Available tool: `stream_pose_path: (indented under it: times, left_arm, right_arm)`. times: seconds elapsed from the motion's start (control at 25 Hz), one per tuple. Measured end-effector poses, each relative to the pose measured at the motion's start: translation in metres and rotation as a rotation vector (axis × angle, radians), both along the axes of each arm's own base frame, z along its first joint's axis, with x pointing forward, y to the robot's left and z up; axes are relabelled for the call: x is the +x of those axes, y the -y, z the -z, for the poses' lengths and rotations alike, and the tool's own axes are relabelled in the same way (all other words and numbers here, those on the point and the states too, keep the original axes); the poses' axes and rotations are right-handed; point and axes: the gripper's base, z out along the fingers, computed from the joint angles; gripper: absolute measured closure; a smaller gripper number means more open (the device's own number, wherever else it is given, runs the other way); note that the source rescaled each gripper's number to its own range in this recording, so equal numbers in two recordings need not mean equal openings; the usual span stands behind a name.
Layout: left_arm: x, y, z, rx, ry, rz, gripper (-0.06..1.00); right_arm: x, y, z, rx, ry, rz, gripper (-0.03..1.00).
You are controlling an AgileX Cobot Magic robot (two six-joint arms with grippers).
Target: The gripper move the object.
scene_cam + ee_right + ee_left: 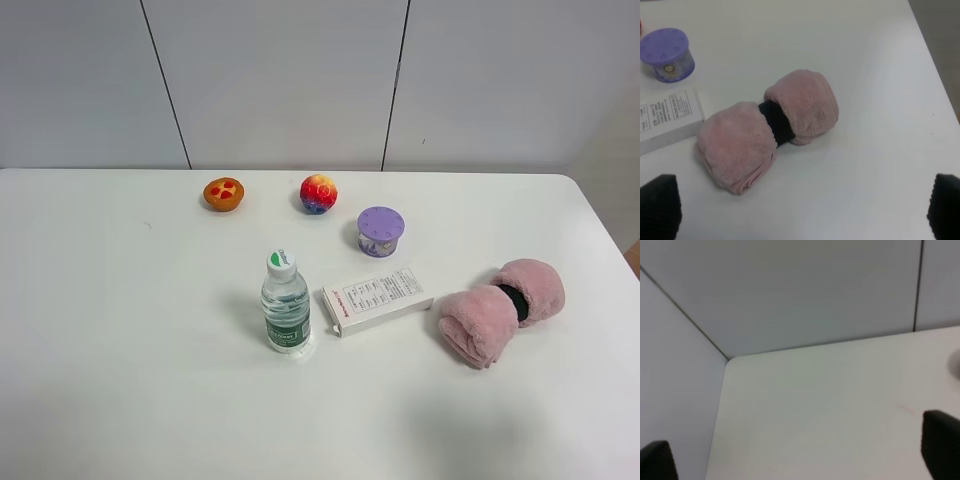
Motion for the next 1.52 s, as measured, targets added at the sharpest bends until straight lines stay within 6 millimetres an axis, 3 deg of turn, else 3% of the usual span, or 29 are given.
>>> stream_pose_path:
  times: [0.28,0.52,0.76,1.04,1.36,1.52]
  left_arm:
    - [-0.116,0.019,0.025,-0.073,0.202,0.040,-0.04]
    - [-0.165,0.027,0.061,-0.104,0.284,0.061,-0.04]
    - [-0.189,0.031,0.098,-0.117,0.298,0.069,-0.04]
    - [-0.209,0.034,0.117,-0.136,0.219,0.073,-0.05]
    - [-0.218,0.035,0.130,-0.143,0.152,0.071,-0.05]
    - [-0.212,0.034,0.151,-0.151,0.085,0.067,-0.05]
  right_arm:
    - [0.000,0.000,0.000,0.000,0.000,0.000,-0.03]
    - [0.000,0.000,0.000,0.000,0.000,0.000,-0.03]
    - [0.000,0.000,0.000,0.000,0.000,0.000,-0.03]
    - [0.000,0.000,0.000,0.000,0.000,0.000,-0.03]
    - [0.000,0.000,0.000,0.000,0.000,0.000,-0.03]
    - [0.000,0.000,0.000,0.000,0.000,0.000,-0.03]
